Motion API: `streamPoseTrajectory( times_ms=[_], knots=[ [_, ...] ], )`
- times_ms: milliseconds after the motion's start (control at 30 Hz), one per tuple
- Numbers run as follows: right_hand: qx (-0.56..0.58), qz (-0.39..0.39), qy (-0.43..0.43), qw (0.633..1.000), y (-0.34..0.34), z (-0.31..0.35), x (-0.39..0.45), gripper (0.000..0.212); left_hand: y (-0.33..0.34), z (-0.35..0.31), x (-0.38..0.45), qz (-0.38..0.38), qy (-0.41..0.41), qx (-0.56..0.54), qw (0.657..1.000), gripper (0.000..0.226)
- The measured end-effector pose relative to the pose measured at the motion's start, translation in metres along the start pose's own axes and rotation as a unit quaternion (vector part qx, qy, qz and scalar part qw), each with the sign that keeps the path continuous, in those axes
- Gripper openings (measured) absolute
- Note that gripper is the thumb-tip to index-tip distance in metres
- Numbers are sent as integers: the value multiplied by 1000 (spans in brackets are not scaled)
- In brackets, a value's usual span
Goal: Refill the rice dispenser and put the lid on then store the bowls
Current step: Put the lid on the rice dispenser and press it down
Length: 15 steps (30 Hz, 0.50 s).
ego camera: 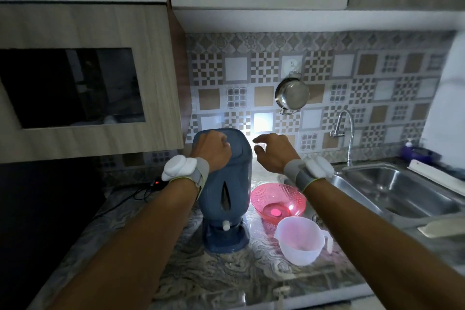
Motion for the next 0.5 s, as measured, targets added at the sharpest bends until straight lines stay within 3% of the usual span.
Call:
streamPoseTrajectory(
  times_ms=[67, 233, 500],
  knots=[
    [10, -35, -4, 999, -26, 0, 2, 36, -12, -13, 4, -19, 2, 3, 1000, 13],
    [34, -111, -35, 993, -85, -6, 17, 38, -32, -60, 20, -60, 13, -27, 998, 41],
    [19, -172, -113, 978, -170, -23, 74, 42, -49, -157, 77, -166, 45, -24, 985, 44]
  ],
)
Point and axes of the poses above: each hand's wrist, its own x-axis towards the middle knuckle, its own y-axis out of the palm, z = x × y, the point moved 10 cm from there along x, towards the middle knuckle, and after that the axes turned 11 degrees about x, right-handed, at the moved point
